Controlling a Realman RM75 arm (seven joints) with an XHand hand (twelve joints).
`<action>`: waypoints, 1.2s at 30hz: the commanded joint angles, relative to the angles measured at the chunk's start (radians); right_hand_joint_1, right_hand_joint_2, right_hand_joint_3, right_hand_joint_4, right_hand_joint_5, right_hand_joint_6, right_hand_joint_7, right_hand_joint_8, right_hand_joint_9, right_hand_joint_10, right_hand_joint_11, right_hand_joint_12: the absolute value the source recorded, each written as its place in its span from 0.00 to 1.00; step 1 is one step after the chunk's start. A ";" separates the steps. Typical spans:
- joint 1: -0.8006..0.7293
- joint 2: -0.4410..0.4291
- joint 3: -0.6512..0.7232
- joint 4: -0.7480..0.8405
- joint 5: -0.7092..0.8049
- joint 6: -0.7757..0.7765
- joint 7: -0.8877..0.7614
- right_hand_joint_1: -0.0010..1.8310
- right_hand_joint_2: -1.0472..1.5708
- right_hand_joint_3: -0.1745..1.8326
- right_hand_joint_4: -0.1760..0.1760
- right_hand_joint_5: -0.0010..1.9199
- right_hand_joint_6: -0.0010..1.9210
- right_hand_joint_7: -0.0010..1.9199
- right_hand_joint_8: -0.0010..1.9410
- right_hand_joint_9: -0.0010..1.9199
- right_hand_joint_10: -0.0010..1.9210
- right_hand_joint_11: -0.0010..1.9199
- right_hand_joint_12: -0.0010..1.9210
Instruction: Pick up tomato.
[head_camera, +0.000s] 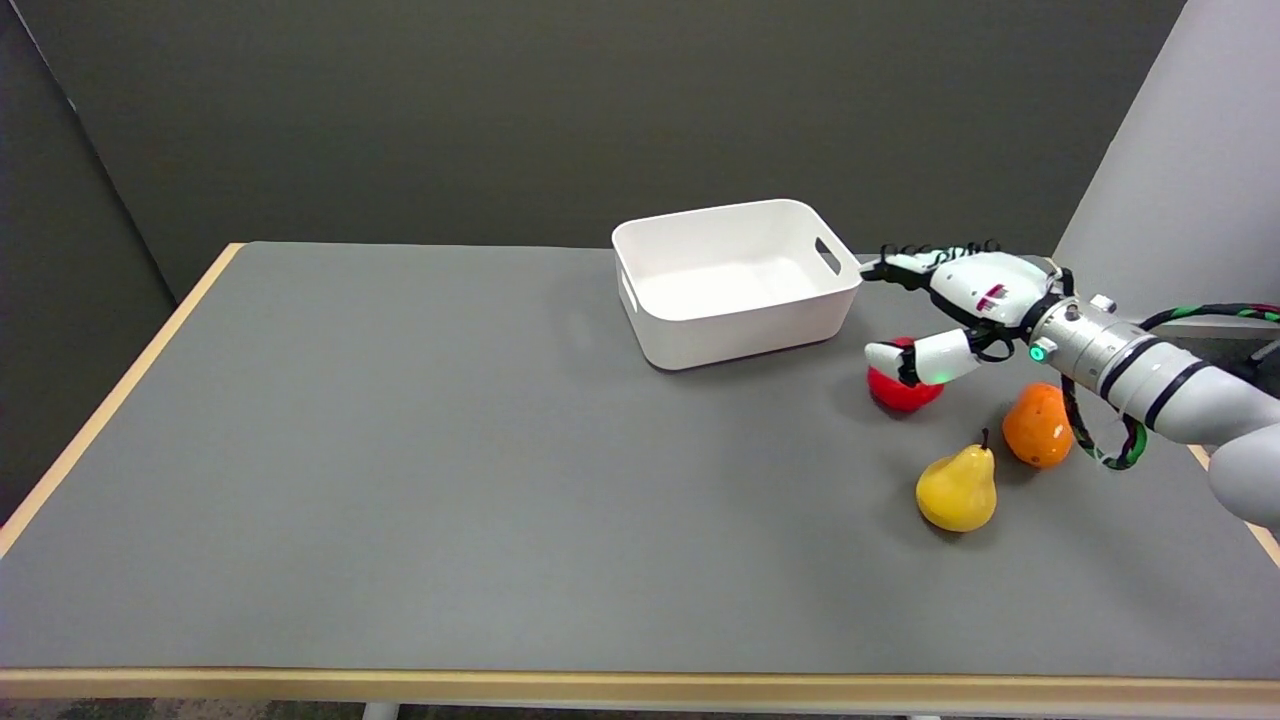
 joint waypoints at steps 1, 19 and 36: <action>0.116 0.010 -0.152 0.175 0.078 -0.043 0.027 0.15 0.62 0.52 0.69 0.09 0.19 0.15 0.16 0.13 0.39 0.14 0.73; 0.117 -0.030 -0.169 0.194 0.077 -0.077 0.035 0.15 0.62 0.54 0.68 0.08 0.20 0.14 0.16 0.13 0.37 0.11 0.71; 0.138 -0.094 -0.150 0.155 0.068 -0.078 0.036 0.14 0.62 0.55 0.71 0.07 0.19 0.13 0.16 0.13 0.35 0.10 0.67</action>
